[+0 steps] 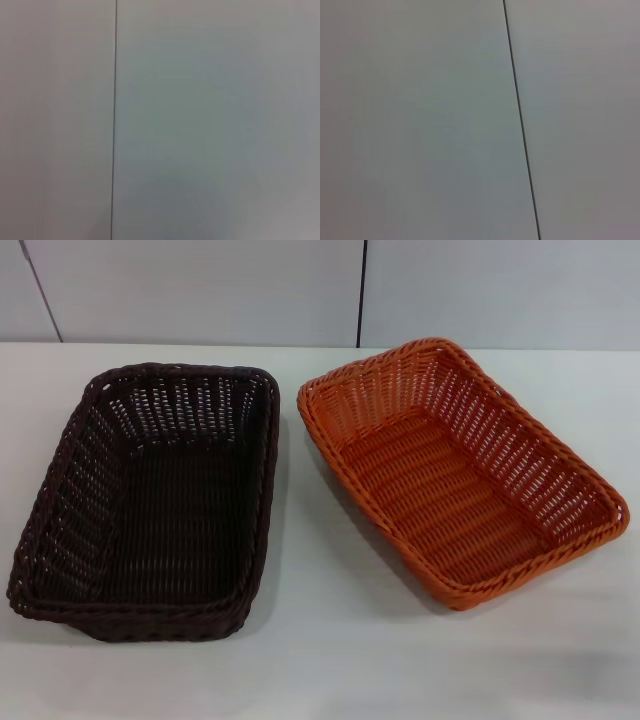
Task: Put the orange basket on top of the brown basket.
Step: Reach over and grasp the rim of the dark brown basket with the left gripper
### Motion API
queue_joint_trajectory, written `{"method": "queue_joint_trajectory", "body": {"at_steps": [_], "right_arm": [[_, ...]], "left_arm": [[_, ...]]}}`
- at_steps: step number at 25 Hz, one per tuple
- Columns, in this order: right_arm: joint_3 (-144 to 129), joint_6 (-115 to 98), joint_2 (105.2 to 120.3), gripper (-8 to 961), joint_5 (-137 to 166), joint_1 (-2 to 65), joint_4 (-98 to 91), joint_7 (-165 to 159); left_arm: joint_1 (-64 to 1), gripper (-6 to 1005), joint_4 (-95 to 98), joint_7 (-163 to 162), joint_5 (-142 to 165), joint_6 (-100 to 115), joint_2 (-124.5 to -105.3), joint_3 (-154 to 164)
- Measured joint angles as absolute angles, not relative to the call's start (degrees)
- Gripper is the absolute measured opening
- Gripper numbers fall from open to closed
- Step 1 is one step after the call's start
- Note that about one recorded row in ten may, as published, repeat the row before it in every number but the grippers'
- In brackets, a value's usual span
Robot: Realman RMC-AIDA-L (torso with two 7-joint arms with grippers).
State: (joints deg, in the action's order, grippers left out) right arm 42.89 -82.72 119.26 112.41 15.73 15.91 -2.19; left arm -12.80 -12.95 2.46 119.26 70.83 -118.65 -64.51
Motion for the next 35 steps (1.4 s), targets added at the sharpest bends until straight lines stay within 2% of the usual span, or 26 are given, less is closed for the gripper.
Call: {"method": "queue_joint_trajectory", "body": {"at_steps": [12,15,17,18,19,20,21,23,24,25,26,27,28,31,33,35], "right_arm": [[42.98,-83.17,119.26,833,112.41,15.52,15.9,-2.17],[42.98,-83.26,119.26,833,112.41,15.42,15.9,-2.17],[42.98,-83.26,119.26,833,112.41,15.4,15.9,-2.17],[42.98,-83.27,119.26,833,112.41,15.35,15.9,-2.18],[42.98,-83.27,119.26,833,112.41,15.35,15.9,-2.18],[42.98,-83.29,119.26,833,112.41,15.26,15.91,-2.18],[42.98,-83.29,119.26,834,112.41,15.26,15.91,-2.18],[42.98,-83.32,119.27,834,112.41,15.12,15.91,-2.18],[42.98,-83.32,119.27,834,112.41,15.12,15.91,-2.18],[42.98,-83.32,119.27,834,112.41,15.06,15.9,-2.18],[42.98,-83.32,119.27,834,112.41,14.99,15.86,-2.28],[42.98,-83.33,119.27,834,112.41,14.97,15.8,-2.3],[42.98,-83.33,119.27,834,112.41,14.99,15.69,-2.36],[42.98,-83.33,119.27,834,112.41,15.07,15.6,-2.4],[42.98,-83.32,119.27,833,112.41,15.26,15.36,-2.45],[42.98,-83.03,119.27,833,112.41,15.61,15.13,-2.46]], "left_arm": [[-12.51,798,-13.27,2.42,119.27,70.84,-118.53,-62.92],[-13.4,798,-13.97,2.75,119.29,68.8,-117.62,-60.36],[-14.48,798,-14.96,2.79,119.28,66.38,-116.46,-60.34],[-15.59,797,-16.77,2.64,119.43,63.82,-114.33,-60.08],[-15.59,797,-16.77,2.64,119.43,63.82,-114.33,-60.08],[-15.51,797,-20.46,2.53,120.55,61.82,-112.04,-59.74],[-15.51,797,-20.46,2.53,120.55,61.82,-112.04,-59.74],[-13.14,797,-30.82,2.7,124.59,54.27,-107.62,-61.14],[-13.14,796,-30.82,2.7,124.59,54.27,-107.62,-61.14],[-12.35,796,-34.07,2.83,126.18,51.16,-106.4,-62.08],[-12.35,796,-34.07,2.83,126.18,51.16,-106.4,-62.08],[-10.71,796,-41.07,3.04,130.71,44.22,-104.39,-65.36],[-9.16,796,-47.33,3.05,135.41,36.91,-103.55,-69.57],[-6.69,795,-57.3,3.03,141.92,23.13,-103.5,-76.48],[-5.35,795,-65.32,3.06,146.51,10.62,-104.38,-81.41],[-4.81,795,-75.48,4.1,150.85,-6.39,-106.56,-87.32]]}}
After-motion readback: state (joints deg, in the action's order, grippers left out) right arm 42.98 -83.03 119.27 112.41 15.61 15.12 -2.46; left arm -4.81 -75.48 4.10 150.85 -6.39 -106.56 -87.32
